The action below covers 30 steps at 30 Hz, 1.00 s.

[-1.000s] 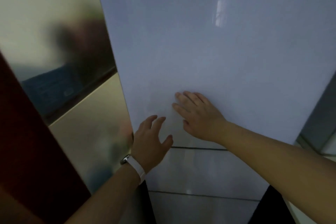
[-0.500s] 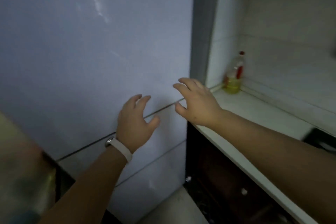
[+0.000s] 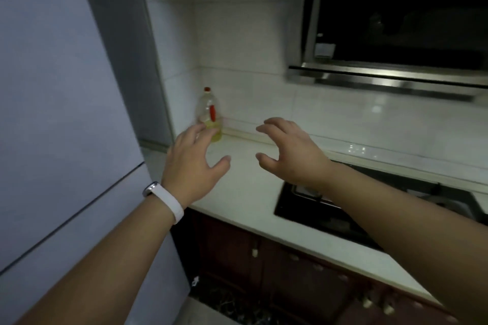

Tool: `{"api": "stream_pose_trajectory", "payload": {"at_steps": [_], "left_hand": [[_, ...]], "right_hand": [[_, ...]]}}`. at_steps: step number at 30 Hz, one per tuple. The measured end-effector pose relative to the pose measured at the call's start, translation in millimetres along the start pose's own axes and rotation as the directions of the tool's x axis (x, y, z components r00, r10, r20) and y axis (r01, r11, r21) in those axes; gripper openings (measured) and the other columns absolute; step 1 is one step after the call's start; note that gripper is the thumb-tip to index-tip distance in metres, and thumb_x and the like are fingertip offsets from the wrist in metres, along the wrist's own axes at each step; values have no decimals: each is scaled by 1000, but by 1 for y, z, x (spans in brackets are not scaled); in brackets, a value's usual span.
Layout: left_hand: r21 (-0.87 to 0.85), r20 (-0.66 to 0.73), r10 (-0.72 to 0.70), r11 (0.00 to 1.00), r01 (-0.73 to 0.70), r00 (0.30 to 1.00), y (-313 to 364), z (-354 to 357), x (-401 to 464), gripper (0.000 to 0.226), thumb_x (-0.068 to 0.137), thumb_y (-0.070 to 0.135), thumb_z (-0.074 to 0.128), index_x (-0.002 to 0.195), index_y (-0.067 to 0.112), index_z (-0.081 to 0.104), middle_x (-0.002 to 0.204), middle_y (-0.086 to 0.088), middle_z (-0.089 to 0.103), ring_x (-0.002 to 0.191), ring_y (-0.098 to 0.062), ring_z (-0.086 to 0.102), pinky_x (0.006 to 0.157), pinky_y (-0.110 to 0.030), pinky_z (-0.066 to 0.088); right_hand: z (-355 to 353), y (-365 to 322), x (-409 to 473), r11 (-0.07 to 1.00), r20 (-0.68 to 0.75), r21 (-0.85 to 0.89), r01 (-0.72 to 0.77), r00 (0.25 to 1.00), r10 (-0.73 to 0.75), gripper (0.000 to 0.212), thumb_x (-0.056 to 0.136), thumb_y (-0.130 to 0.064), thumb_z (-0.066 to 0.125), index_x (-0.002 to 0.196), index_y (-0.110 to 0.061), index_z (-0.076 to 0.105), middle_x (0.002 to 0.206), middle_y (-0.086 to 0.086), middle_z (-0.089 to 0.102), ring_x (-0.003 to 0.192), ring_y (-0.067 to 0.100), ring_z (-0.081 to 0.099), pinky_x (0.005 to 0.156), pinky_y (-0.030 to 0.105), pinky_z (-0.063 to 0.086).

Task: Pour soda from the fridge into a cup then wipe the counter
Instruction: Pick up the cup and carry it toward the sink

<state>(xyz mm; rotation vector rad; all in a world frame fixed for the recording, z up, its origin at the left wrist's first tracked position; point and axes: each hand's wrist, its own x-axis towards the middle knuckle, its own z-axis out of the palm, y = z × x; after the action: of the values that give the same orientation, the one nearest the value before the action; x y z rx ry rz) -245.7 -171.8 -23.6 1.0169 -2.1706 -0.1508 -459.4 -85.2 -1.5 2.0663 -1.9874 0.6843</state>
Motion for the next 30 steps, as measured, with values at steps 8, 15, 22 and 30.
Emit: {"api": "stream_pose_trajectory", "payload": {"at_steps": [8,15,22,30], "left_hand": [[-124,95,149,983,-136,984,133,59,1,65,75,59,52,132,27,54,138,-2,47,129,-25,43,107,-49,38],[-219,149,319,934,-283,936,294,104,-16,62,78,54,58,134,27,53,140,0,46,130,-23,41,106,-43,33],[-336,186,482,850,-406,856,442,150,-40,59,84,44,65,139,29,48,143,2,41,133,-20,36,110,-44,30],[-473,238,649,727,-498,722,574,209,-69,60,84,50,60,139,33,47,146,4,40,135,-18,32,111,-42,27]], "right_hand": [[-86,82,-117,985,-44,-100,-142,989,138,64,86,-48,59,143,-24,41,147,1,40,133,22,38,108,44,36],[-176,155,-243,937,-84,-148,-317,948,308,66,88,-52,56,145,-28,35,152,1,33,137,20,32,110,45,35],[-250,216,-364,834,-148,-191,-517,855,497,63,88,-50,59,144,-29,38,152,1,33,136,21,32,111,42,33],[-306,268,-474,654,-223,-228,-721,692,686,60,89,-50,58,142,-30,40,152,-4,32,137,18,31,110,37,30]]}}
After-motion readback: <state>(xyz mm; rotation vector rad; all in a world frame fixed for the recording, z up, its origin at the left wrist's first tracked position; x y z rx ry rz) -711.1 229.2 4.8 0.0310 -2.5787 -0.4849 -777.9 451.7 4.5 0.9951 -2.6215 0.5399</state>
